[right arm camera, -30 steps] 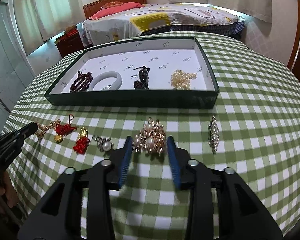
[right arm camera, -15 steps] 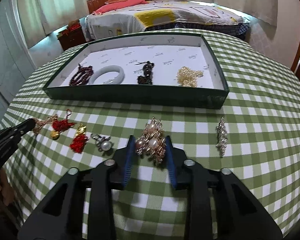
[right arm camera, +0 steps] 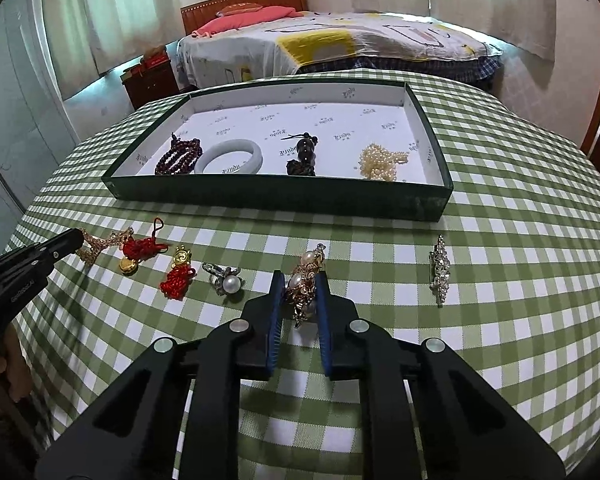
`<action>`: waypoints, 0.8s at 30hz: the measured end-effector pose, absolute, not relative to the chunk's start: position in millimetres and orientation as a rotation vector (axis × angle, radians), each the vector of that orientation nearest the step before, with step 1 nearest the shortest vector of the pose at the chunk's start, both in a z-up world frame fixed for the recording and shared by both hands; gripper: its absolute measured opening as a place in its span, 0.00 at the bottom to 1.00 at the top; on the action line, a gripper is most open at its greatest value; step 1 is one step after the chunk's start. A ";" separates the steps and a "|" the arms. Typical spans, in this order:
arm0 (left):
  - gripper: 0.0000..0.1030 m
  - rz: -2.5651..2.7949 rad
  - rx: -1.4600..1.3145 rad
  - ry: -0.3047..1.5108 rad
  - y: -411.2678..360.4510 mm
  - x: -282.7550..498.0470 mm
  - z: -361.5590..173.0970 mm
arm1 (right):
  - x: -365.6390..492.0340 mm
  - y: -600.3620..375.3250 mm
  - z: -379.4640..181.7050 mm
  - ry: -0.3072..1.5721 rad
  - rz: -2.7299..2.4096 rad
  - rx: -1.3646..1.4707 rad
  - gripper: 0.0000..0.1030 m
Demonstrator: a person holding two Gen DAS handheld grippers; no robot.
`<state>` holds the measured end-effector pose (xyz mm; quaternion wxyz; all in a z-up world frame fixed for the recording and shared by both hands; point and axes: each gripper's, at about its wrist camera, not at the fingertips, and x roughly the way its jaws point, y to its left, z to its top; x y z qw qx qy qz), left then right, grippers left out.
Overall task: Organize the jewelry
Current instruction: 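Lift the gold chain with the left gripper while the right gripper lifts the brooch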
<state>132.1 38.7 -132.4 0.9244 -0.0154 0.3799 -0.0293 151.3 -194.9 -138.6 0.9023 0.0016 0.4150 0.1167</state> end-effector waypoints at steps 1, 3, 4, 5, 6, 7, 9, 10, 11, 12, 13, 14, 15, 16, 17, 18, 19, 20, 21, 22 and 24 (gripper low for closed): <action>0.07 -0.061 -0.032 0.779 38.6 131.8 -131.7 | 150.5 -195.0 -137.7 0.855 0.242 0.004 0.15; 0.08 -0.064 -0.034 0.776 38.4 131.1 -129.5 | 149.2 -195.3 -135.4 0.849 0.243 0.007 0.15; 0.07 -0.064 -0.034 0.773 38.0 130.7 -128.4 | 148.0 -195.8 -133.8 0.846 0.242 0.007 0.15; 0.07 -0.065 -0.034 0.768 37.6 130.1 -126.6 | 147.3 -196.0 -132.4 0.842 0.242 0.008 0.15; 0.07 -0.066 -0.033 0.765 37.4 129.7 -125.3 | 146.5 -196.4 -130.4 0.837 0.243 0.009 0.15; 0.07 -0.068 -0.033 0.760 37.0 129.1 -123.3 | 145.9 -196.3 -128.7 0.833 0.243 0.010 0.15; 0.07 -0.069 -0.034 0.749 36.9 127.6 -118.6 | 144.6 -196.2 -125.7 0.825 0.244 0.011 0.15; 0.07 -0.070 -0.034 0.746 36.5 127.6 -116.7 | 143.7 -196.1 -124.4 0.822 0.245 0.012 0.15; 0.07 -0.072 -0.034 0.739 36.4 126.7 -113.8 | 142.6 -196.2 -122.5 0.818 0.247 0.015 0.15; 0.07 -0.072 -0.035 0.735 36.2 126.6 -111.4 | 142.2 -195.8 -121.1 0.815 0.248 0.015 0.15; 0.07 -0.074 -0.035 0.730 36.1 125.5 -109.2 | 141.4 -195.8 -119.7 0.811 0.249 0.016 0.15; 0.07 -0.075 -0.036 0.725 36.0 124.9 -106.7 | 140.2 -195.8 -117.6 0.807 0.250 0.017 0.15; 0.07 -0.076 -0.037 0.719 35.9 124.0 -103.7 | 139.4 -196.4 -115.9 0.804 0.251 0.017 0.15; 0.07 -0.077 -0.038 0.713 35.6 123.2 -101.3 | 138.2 -196.7 -113.8 0.799 0.252 0.018 0.15; 0.07 -0.079 -0.038 0.706 35.3 122.1 -98.1 | 137.4 -196.9 -112.5 0.796 0.253 0.018 0.15; 0.07 -0.080 -0.039 0.703 34.9 121.7 -96.6 | 135.7 -197.3 -110.1 0.790 0.253 0.019 0.15; 0.07 -0.082 -0.040 0.697 34.4 120.8 -93.9 | 134.8 -197.0 -108.1 0.785 0.253 0.019 0.15; 0.07 -0.083 -0.042 0.690 34.0 119.9 -90.9 | 134.0 -197.2 -106.1 0.780 0.254 0.020 0.15; 0.07 -0.085 -0.042 0.686 33.5 119.2 -89.2 | 132.5 -197.4 -103.2 0.774 0.254 0.021 0.15; 0.07 -0.087 -0.043 0.681 33.1 118.2 -86.8 | 131.2 -197.6 -100.7 0.768 0.255 0.022 0.15; 0.07 -0.092 -0.047 0.670 32.7 115.9 -81.4 | 128.5 -197.7 -95.5 0.756 0.257 0.024 0.15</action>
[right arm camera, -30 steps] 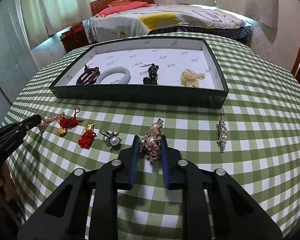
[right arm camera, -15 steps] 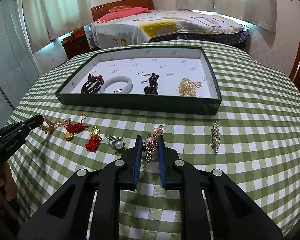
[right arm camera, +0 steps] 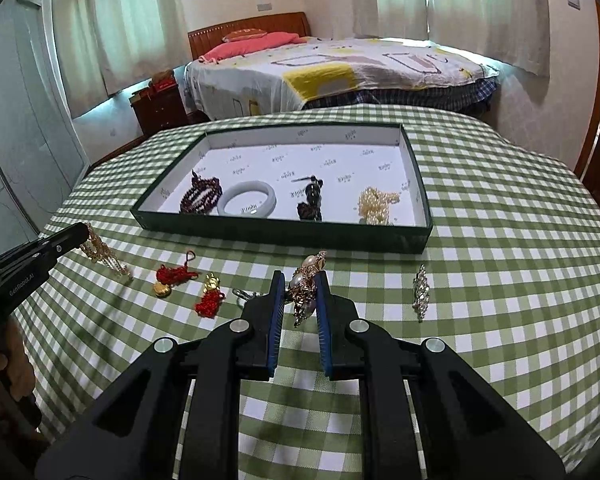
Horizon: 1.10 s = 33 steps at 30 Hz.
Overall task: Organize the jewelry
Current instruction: 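Lift the gold chain with the left gripper while the right gripper lifts the brooch, then lower the chain and brooch into the tray and open both grippers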
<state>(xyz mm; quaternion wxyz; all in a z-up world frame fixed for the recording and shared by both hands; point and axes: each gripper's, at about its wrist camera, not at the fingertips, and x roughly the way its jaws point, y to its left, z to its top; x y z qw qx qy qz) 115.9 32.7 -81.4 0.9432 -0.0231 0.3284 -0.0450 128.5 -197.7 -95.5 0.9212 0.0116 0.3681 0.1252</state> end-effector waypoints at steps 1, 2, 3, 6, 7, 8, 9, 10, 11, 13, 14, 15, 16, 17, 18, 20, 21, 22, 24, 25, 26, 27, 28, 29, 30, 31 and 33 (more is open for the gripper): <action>0.07 -0.093 -0.048 0.662 32.2 114.4 -78.2 | 127.7 -198.1 -93.4 0.752 0.258 0.026 0.15; 0.07 -0.095 -0.048 0.654 31.6 112.8 -75.0 | 126.4 -198.3 -90.7 0.745 0.260 0.028 0.15; 0.07 -0.096 -0.048 0.648 31.4 111.8 -72.1 | 125.3 -198.5 -88.8 0.741 0.262 0.029 0.15; 0.07 -0.102 -0.051 0.629 30.4 109.7 -62.9 | 122.6 -198.7 -80.9 0.723 0.267 0.033 0.15; 0.07 -0.104 -0.054 0.625 30.1 109.6 -60.9 | 122.2 -198.6 -78.4 0.718 0.269 0.036 0.15; 0.07 -0.108 -0.057 0.619 29.9 109.5 -57.7 | 122.3 -198.7 -76.0 0.713 0.272 0.038 0.15; 0.07 -0.112 -0.060 0.613 29.2 109.7 -54.1 | 122.3 -198.6 -72.8 0.705 0.273 0.038 0.15; 0.07 -0.115 -0.062 0.604 28.6 110.0 -50.2 | 122.8 -198.2 -70.2 0.699 0.274 0.038 0.15; 0.07 -0.119 -0.062 0.596 27.9 110.3 -46.8 | 123.7 -197.9 -66.7 0.690 0.275 0.037 0.15; 0.07 -0.128 -0.060 0.580 25.5 113.0 -39.9 | 126.5 -197.8 -60.9 0.677 0.279 0.040 0.15; 0.07 -0.134 -0.060 0.572 23.9 116.1 -36.0 | 129.0 -197.9 -57.9 0.671 0.282 0.043 0.15; 0.07 -0.138 -0.060 0.567 22.9 118.0 -33.9 | 132.0 -198.1 -55.2 0.665 0.284 0.044 0.15; 0.07 -0.143 -0.062 0.560 21.5 121.5 -30.8 | 134.3 -198.0 -52.9 0.659 0.284 0.042 0.15; 0.07 -0.148 -0.063 0.555 20.0 124.1 -28.7 | 137.8 -197.6 -50.0 0.651 0.283 0.039 0.15; 0.07 -0.153 -0.063 0.546 18.3 128.2 -25.6 | 140.2 -197.4 -48.4 0.645 0.283 0.038 0.15; 0.07 -0.161 -0.056 0.527 13.5 138.1 -20.0 | 148.3 -197.5 -44.6 0.636 0.284 0.039 0.15; 0.07 -0.165 -0.054 0.522 11.7 141.7 -18.9 | 155.3 -197.6 -41.9 0.629 0.281 0.038 0.15; 0.07 -0.169 -0.053 0.517 9.6 147.3 -17.6 | 158.8 -198.1 -40.2 0.625 0.279 0.038 0.15; 0.07 -0.176 -0.055 0.512 5.4 160.5 -15.0 | 169.8 -199.3 -35.8 0.611 0.274 0.036 0.15; 0.07 -0.177 -0.054 0.509 3.5 165.8 -14.2 | 175.3 -200.4 -33.7 0.606 0.272 0.035 0.15; 0.07 -0.178 -0.051 0.503 0.8 173.9 -13.0 | 181.2 -201.2 -31.7 0.600 0.269 0.032 0.15; 0.07 -0.179 -0.050 0.500 -1.0 177.9 -12.6 | 188.0 -202.2 -29.5 0.593 0.265 0.028 0.15; 0.07 -0.179 -0.048 0.496 -3.2 182.8 -12.2 | 192.7 -202.3 -28.4 0.588 0.261 0.025 0.15; 0.07 -0.179 -0.047 0.494 -4.9 188.1 -11.8 | 197.1 -202.8 -27.2 0.584 0.259 0.023 0.15; 0.07 -0.180 -0.046 0.492 -7.4 195.2 -11.8 | 205.3 -204.0 -25.6 0.579 0.255 0.021 0.15; 0.07 -0.178 -0.046 0.492 -8.9 200.4 -12.6 | 210.5 -205.3 -24.5 0.574 0.252 0.021 0.15; 0.07 -0.176 -0.049 0.493 -13.1 213.9 -13.5 | 221.8 -208.0 -23.0 0.566 0.247 0.019 0.15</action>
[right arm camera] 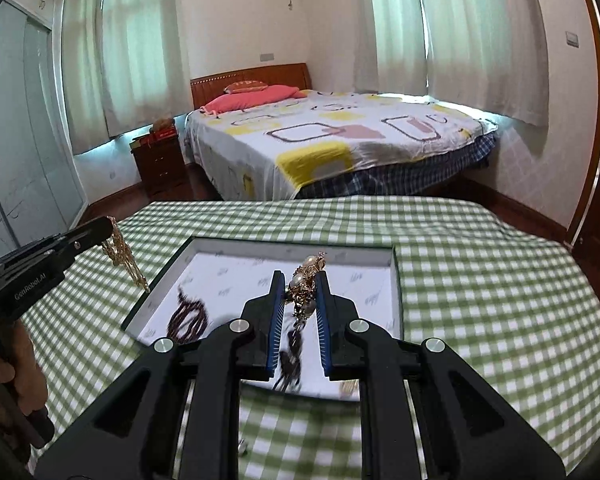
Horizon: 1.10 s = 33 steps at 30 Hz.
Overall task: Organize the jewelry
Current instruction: 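Lower the chain and brooch into the tray and open both grippers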
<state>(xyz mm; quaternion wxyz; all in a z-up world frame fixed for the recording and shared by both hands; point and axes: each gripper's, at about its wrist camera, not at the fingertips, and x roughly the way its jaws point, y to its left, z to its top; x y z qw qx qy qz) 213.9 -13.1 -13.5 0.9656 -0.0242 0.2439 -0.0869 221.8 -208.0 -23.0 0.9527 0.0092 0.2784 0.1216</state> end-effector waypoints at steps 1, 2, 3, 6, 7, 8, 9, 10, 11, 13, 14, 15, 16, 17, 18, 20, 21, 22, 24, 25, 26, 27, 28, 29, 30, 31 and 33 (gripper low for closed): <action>0.07 -0.174 -0.052 0.495 -15.3 220.1 -14.3 | 227.1 -208.2 -22.1 0.561 0.244 0.017 0.15; 0.07 -0.172 -0.054 0.495 -17.2 224.2 -15.4 | 232.5 -208.9 -21.7 0.557 0.242 0.016 0.15; 0.07 -0.169 -0.056 0.496 -20.1 232.7 -17.3 | 238.7 -209.7 -21.7 0.552 0.240 0.015 0.15; 0.07 -0.161 -0.052 0.508 -26.0 249.7 -25.2 | 257.6 -212.2 -26.9 0.552 0.233 0.015 0.15; 0.07 -0.157 -0.050 0.520 -28.3 256.3 -29.8 | 263.0 -212.5 -30.3 0.558 0.231 0.015 0.15; 0.07 -0.154 -0.048 0.534 -30.8 262.5 -35.3 | 267.6 -212.8 -33.9 0.567 0.230 0.015 0.15; 0.07 -0.151 -0.045 0.557 -33.7 270.9 -44.2 | 274.1 -213.1 -40.6 0.582 0.230 0.016 0.15; 0.07 -0.151 -0.043 0.575 -35.5 276.2 -50.1 | 279.6 -213.3 -46.8 0.596 0.230 0.017 0.15; 0.07 -0.150 -0.039 0.605 -38.3 284.8 -60.6 | 286.5 -213.2 -55.7 0.618 0.228 0.016 0.15; 0.07 -0.150 -0.034 0.647 -40.4 296.4 -73.9 | 296.2 -214.0 -69.1 0.652 0.227 0.014 0.15; 0.07 -0.149 -0.028 0.676 -42.5 303.7 -83.1 | 302.5 -213.8 -78.5 0.677 0.225 0.011 0.15; 0.07 -0.149 -0.024 0.696 -44.5 308.6 -89.5 | 306.1 -213.5 -83.5 0.691 0.223 0.009 0.15; 0.07 -0.148 -0.020 0.709 -46.1 312.5 -93.3 | 310.2 -213.4 -90.4 0.709 0.221 0.007 0.15; 0.07 -0.148 -0.014 0.724 -47.3 316.3 -97.6 | 315.8 -212.9 -98.2 0.736 0.220 0.007 0.15; 0.07 -0.146 -0.006 0.740 -49.1 320.3 -102.9 | 319.6 -213.4 -104.0 0.757 0.221 0.009 0.15; 0.07 -0.143 0.004 0.754 -50.9 323.8 -107.9 | 323.5 -212.8 -113.2 0.790 0.217 0.015 0.15; 0.07 -0.145 0.009 0.771 -51.9 326.1 -111.8 | 326.7 -212.5 -118.2 0.811 0.212 0.014 0.15; 0.08 -0.149 0.010 0.786 -53.0 327.8 -114.5 | 328.3 -212.1 -120.1 0.819 0.211 0.014 0.15; 0.08 -0.154 0.006 0.825 -53.7 331.8 -121.6 | 330.5 -211.4 -123.7 0.831 0.208 0.013 0.15; 0.08 -0.151 0.004 0.835 -53.5 333.3 -123.9 | 331.1 -210.8 -125.4 0.836 0.208 0.011 0.16; 0.08 -0.146 -0.001 0.847 -52.7 334.1 -126.6 | 331.7 -210.6 -126.3 0.840 0.208 0.011 0.16; 0.08 -0.144 -0.004 0.854 -52.9 335.0 -128.2 | 332.3 -210.0 -128.2 0.847 0.209 0.011 0.17; 0.08 -0.143 -0.009 0.863 -52.3 335.8 -129.8 | 333.4 -210.3 -129.3 0.851 0.207 0.012 0.17; 0.08 -0.143 -0.013 0.870 -51.8 336.8 -131.1 | 333.9 -211.0 -130.4 0.852 0.204 0.015 0.18; 0.10 -0.143 -0.016 0.877 -51.1 337.2 -132.4 | 332.7 -211.5 -130.1 0.852 0.201 0.016 0.19; 0.10 -0.143 -0.017 0.883 -50.6 337.6 -133.4 | 332.4 -211.9 -130.3 0.851 0.199 0.018 0.22; 0.11 -0.143 -0.014 0.894 -51.2 338.5 -134.8 | 331.4 -213.0 -130.1 0.847 0.197 0.020 0.26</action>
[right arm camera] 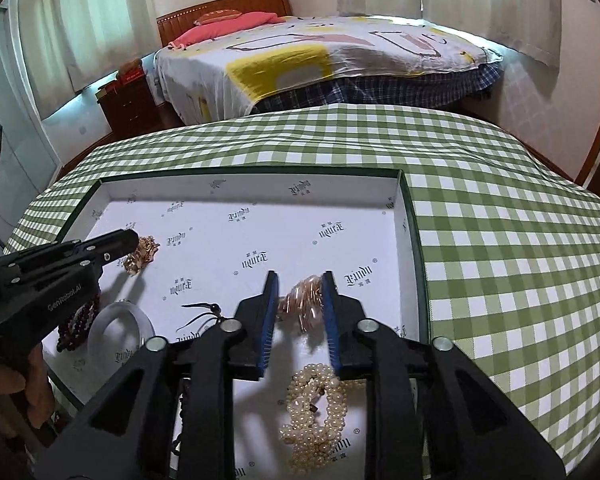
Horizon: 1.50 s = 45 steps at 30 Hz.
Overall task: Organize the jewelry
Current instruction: 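Lower the chain and brooch into the tray and open both grippers, then withdraw both open grippers from the tray toward the remaining jewelry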
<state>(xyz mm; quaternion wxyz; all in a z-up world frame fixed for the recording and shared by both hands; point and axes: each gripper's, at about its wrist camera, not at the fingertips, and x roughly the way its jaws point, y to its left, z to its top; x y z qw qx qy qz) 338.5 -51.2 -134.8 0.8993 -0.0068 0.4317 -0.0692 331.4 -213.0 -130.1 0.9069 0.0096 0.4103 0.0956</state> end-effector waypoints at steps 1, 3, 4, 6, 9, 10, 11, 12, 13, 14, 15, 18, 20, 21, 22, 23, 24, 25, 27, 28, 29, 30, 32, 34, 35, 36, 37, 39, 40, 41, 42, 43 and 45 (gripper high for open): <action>0.20 -0.140 -0.011 0.898 -51.5 340.0 -134.5 | 330.9 -213.2 -129.5 0.844 0.197 0.021 0.28; 0.38 -0.137 -0.020 0.900 -50.3 339.3 -133.7 | 330.0 -214.1 -127.6 0.838 0.196 0.022 0.28; 0.40 -0.137 -0.025 0.891 -49.8 338.1 -132.2 | 328.7 -214.6 -125.7 0.831 0.194 0.025 0.28; 0.41 -0.131 -0.021 0.878 -48.9 335.7 -129.5 | 326.0 -215.8 -121.0 0.816 0.192 0.027 0.28; 0.43 -0.133 -0.032 0.855 -44.7 329.3 -121.3 | 317.9 -217.1 -109.2 0.784 0.194 0.031 0.29; 0.45 -0.132 -0.037 0.846 -43.3 326.9 -118.0 | 314.3 -216.9 -105.0 0.773 0.195 0.031 0.29; 0.47 -0.131 -0.041 0.834 -42.0 324.1 -114.0 | 311.8 -217.0 -102.3 0.766 0.196 0.032 0.29; 0.50 -0.131 -0.046 0.814 -39.7 318.7 -108.4 | 307.4 -216.8 -97.9 0.755 0.198 0.034 0.29; 0.52 -0.132 -0.046 0.796 -38.0 313.1 -103.3 | 302.2 -216.5 -93.4 0.745 0.201 0.036 0.29; 0.53 -0.132 -0.044 0.785 -37.2 309.6 -99.8 | 297.7 -216.6 -90.0 0.738 0.204 0.037 0.29; 0.53 -0.131 -0.040 0.771 -35.3 303.4 -95.3 | 294.3 -216.1 -87.1 0.733 0.207 0.039 0.29; 0.53 -0.128 -0.046 0.749 -28.6 287.4 -86.1 | 277.9 -213.7 -78.7 0.717 0.216 0.044 0.29; 0.53 -0.127 -0.054 0.741 -23.8 277.6 -82.1 | 266.1 -211.4 -74.7 0.709 0.223 0.040 0.29; 0.53 -0.122 -0.055 0.735 -21.2 270.8 -80.1 | 261.2 -210.1 -73.4 0.707 0.224 0.037 0.29; 0.53 -0.121 -0.055 0.731 -19.5 265.0 -78.6 | 254.9 -208.9 -72.2 0.705 0.225 0.032 0.29; 0.53 -0.120 -0.056 0.728 -17.8 259.8 -77.5 | 249.6 -207.7 -71.5 0.704 0.225 0.031 0.29; 0.53 -0.118 -0.055 0.724 -15.7 252.9 -76.7 | 241.6 -206.4 -71.1 0.703 0.228 0.030 0.29; 0.53 -0.117 -0.055 0.721 -14.1 247.0 -76.2 | 235.9 -205.3 -71.1 0.703 0.229 0.029 0.29; 0.53 -0.117 -0.052 0.719 -12.5 234.4 -76.6 | 224.9 -203.7 -71.8 0.705 0.229 0.030 0.29; 0.53 -0.117 -0.048 0.718 -11.7 227.6 -77.7 | 220.4 -202.9 -72.4 0.706 0.229 0.031 0.29; 0.53 -0.117 -0.041 0.717 -12.0 220.0 -78.9 | 214.1 -202.2 -73.9 0.709 0.230 0.033 0.29; 0.53 -0.117 -0.035 0.718 -12.1 215.3 -80.0 | 209.1 -201.6 -75.8 0.713 0.231 0.036 0.29; 0.53 -0.121 -0.025 0.723 -12.9 204.6 -83.6 | 198.7 -198.9 -80.0 0.724 0.239 0.040 0.29; 0.53 -0.124 -0.017 0.734 -13.0 192.9 -89.2 | 188.8 -196.6 -85.0 0.734 0.246 0.040 0.29; 0.53 -0.121 -0.014 0.738 -12.6 188.2 -91.4 | 183.0 -194.9 -89.0 0.744 0.252 0.041 0.29; 0.53 -0.118 -0.012 0.744 -12.1 183.4 -94.0 | 179.4 -192.8 -92.1 0.750 0.256 0.041 0.29; 0.53 -0.114 -0.011 0.748 -11.3 179.3 -96.2 | 174.2 -191.0 -96.1 0.758 0.262 0.040 0.29; 0.53 -0.105 -0.007 0.757 -8.3 169.8 -101.3 | 165.6 -187.6 -103.1 0.775 0.271 0.036 0.29; 0.53 -0.098 -0.006 0.760 -6.4 165.6 -103.4 | 161.5 -185.7 -107.1 0.784 0.276 0.035 0.29; 0.53 -0.092 -0.006 0.763 -4.4 162.5 -104.8 | 158.8 -183.9 -110.6 0.793 0.282 0.035 0.29; 0.53 -0.084 -0.008 0.767 -1.2 158.3 -106.9 | 156.4 -182.2 -112.7 0.799 0.286 0.033 0.29; 0.53 -0.079 -0.010 0.769 1.0 155.4 -107.6 | 153.6 -180.1 -115.7 0.806 0.291 0.032 0.29; 0.53 -0.066 -0.016 0.777 6.0 149.2 -111.0 | 149.2 -176.4 -120.6 0.819 0.301 0.028 0.29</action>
